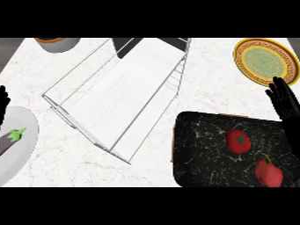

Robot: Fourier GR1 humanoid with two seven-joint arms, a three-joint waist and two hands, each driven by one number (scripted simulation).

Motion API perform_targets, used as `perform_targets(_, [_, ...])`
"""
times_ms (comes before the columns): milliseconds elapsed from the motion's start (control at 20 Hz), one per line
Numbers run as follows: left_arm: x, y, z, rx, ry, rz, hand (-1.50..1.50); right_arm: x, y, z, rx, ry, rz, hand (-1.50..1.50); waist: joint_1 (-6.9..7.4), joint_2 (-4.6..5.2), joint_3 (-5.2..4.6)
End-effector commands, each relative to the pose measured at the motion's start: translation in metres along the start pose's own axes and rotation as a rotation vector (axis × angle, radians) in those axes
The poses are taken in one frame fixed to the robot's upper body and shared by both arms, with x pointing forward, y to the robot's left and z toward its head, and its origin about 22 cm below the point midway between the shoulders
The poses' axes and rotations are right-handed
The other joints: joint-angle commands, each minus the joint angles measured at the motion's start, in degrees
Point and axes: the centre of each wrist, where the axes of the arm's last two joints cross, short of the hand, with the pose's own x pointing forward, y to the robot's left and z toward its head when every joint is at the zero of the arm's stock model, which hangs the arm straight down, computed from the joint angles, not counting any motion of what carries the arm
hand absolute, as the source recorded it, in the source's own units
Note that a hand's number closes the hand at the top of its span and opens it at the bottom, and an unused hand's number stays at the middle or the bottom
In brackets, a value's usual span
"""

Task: Pick the tomato from the tray and place it in the tiered shelf

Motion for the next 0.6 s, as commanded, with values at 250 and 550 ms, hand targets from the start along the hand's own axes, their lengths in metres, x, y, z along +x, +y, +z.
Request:
perform_targets(250, [-0.034, -0.048, 0.044, -0.215, 0.309, 0.171, 0.00, -0.001, -0.098, 0.035, -0.479, 0.263, 0.374, -1.50, -8.86, 1.35, -0.85])
perform_targets(550, [-0.031, -0.084, 0.021, -0.340, 0.353, 0.268, 0.00, -0.048, -0.075, 0.074, -0.652, 0.378, 0.140, -1.50, -5.60, 0.87, -0.28])
